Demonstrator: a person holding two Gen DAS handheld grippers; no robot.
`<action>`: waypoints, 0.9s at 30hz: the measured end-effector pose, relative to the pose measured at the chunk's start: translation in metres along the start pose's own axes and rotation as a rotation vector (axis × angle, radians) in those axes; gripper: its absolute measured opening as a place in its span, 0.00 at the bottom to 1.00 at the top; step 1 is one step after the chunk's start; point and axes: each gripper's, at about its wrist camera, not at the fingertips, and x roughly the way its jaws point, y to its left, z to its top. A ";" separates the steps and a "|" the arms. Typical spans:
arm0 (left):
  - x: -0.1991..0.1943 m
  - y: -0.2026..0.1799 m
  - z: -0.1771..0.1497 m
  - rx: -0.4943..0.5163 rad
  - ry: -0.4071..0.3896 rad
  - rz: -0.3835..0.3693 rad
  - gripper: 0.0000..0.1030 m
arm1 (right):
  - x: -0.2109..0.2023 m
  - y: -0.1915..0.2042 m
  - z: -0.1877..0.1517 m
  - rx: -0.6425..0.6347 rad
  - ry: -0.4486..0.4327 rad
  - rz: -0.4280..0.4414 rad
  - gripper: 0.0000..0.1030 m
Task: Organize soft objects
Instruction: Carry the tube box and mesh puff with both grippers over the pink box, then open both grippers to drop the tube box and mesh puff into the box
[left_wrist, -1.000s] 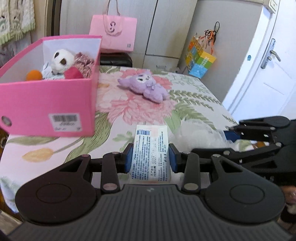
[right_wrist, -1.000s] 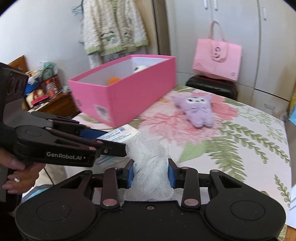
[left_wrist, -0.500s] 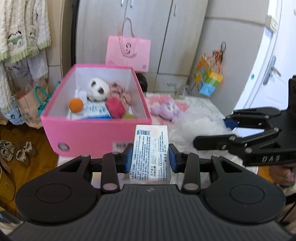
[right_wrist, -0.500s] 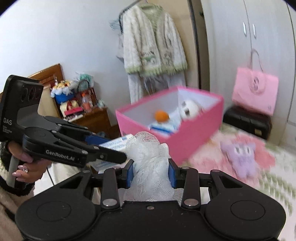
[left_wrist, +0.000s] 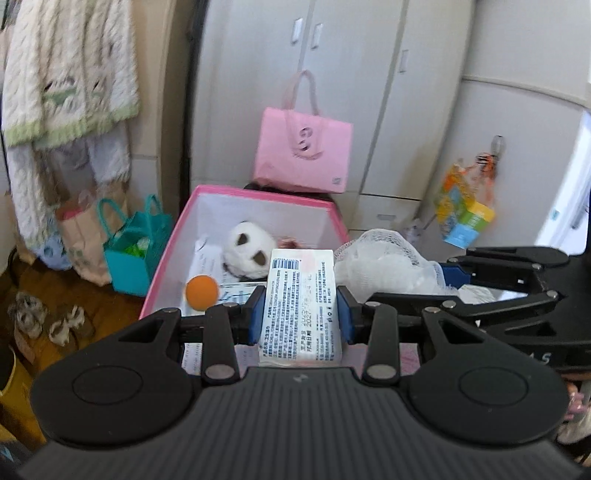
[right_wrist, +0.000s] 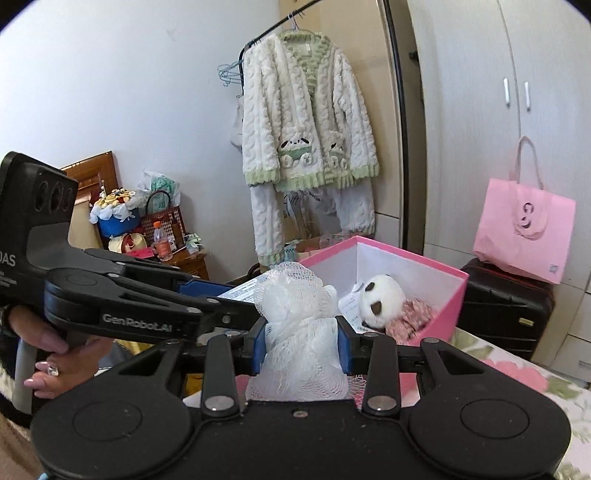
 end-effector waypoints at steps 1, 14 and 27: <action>0.008 0.007 0.001 -0.015 0.015 0.008 0.37 | 0.012 -0.006 0.002 0.014 0.014 0.010 0.42; 0.076 0.043 -0.015 -0.048 0.159 0.108 0.37 | 0.097 -0.038 -0.009 0.083 0.163 0.067 0.45; 0.053 0.036 -0.011 -0.038 0.088 0.119 0.52 | 0.074 -0.039 -0.005 0.032 0.142 0.024 0.65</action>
